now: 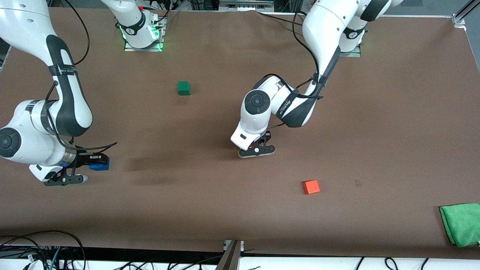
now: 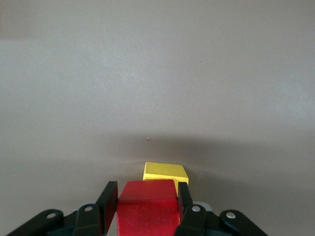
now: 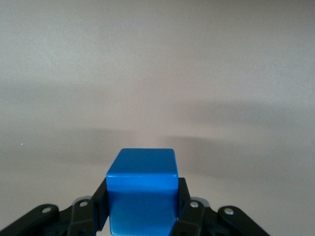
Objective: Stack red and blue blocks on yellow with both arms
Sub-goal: 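Hold the red cube above the yellow cube with the left gripper, then lower the red cube onto the yellow cube and open the left gripper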
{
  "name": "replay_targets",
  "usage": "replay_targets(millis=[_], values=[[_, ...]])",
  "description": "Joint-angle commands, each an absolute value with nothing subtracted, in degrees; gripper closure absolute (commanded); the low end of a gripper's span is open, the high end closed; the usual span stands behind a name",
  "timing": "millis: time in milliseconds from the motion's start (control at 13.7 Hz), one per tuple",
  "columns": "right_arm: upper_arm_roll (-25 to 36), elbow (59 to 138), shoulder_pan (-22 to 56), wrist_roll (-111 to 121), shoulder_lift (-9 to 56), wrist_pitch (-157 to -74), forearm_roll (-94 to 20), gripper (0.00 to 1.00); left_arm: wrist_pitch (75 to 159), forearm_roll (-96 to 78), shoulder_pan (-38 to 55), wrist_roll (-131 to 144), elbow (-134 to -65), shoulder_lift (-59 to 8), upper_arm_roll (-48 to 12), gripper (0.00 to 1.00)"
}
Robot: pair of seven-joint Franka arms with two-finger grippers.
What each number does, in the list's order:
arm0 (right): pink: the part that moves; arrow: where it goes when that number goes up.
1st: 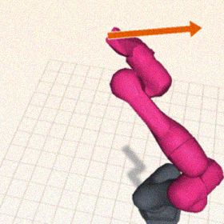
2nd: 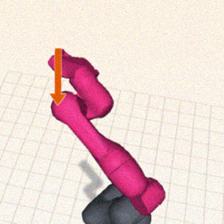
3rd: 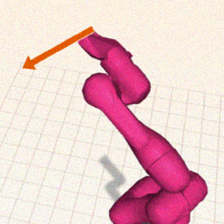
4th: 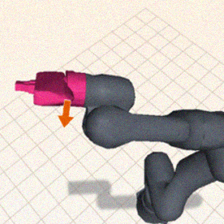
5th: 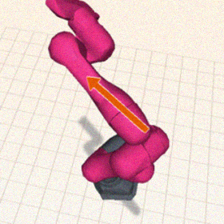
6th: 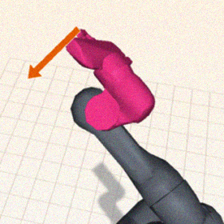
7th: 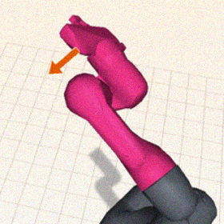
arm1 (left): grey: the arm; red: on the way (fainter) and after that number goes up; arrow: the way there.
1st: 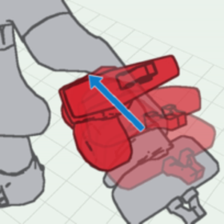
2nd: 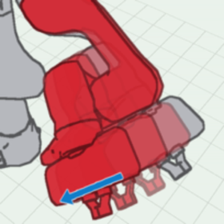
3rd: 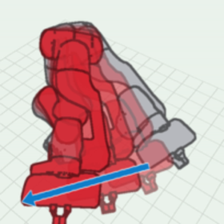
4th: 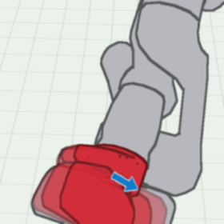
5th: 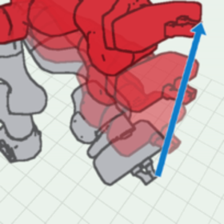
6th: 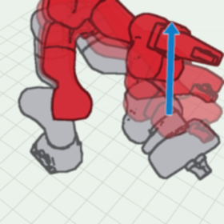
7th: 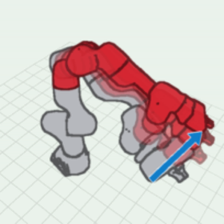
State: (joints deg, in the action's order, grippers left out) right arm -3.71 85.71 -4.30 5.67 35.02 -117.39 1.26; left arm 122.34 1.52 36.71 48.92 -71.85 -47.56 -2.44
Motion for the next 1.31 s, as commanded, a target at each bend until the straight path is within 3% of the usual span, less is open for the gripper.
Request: replay_targets(millis=[0, 292, 364, 437, 510, 583, 1093, 1239], values=[[-3.78, 85.96, -4.13, 4.75, 33.49, -115.75, 1.05, 0.59, 121.46, 2.99, 37.35, 51.15, -70.93, -47.81, -2.29, 1.0], [-3.69, 85.96, -4.22, 4.83, 32.96, -114.96, 1.14, 0.59, 121.46, 3.08, 37.97, 51.94, -70.93, -47.9, -2.29, 1.0], [-3.69, 85.96, -4.22, 4.83, 32.87, -114.96, 1.14, 0.59, 121.55, 3.16, 37.88, 51.86, -70.93, -47.9, -2.29, 0.76], [-3.6, 85.96, -4.22, 4.83, 32.61, -114.96, 1.06, 0.59, 121.47, 3.6, 37.79, 51.77, -70.93, -47.9, -2.29, 0.43], [-3.6, 85.96, -4.22, 4.75, 32.52, -114.79, 1.05, 0.59, 121.55, 3.86, 37.71, 51.77, -70.93, -47.9, -2.29, 0.28], [-3.6, 85.96, -4.22, 4.75, 32.26, -114.44, 1.05, 0.59, 121.47, 3.95, 37.53, 51.68, -70.75, -47.9, -2.29, 0.0], [-3.87, 85.96, -2.38, 1.33, 30.41, -112.33, 0.97, 0.59, 115.67, 4.57, 37.53, 51.94, -66.36, -47.29, -1.84, 0.0], [-3.87, 85.87, -1.06, -0.08, 29.71, -111.89, 0.88, 0.59, 109.9, 4.4, 37.79, 52.03, -64.44, -46.76, -2.37, 0.0]])
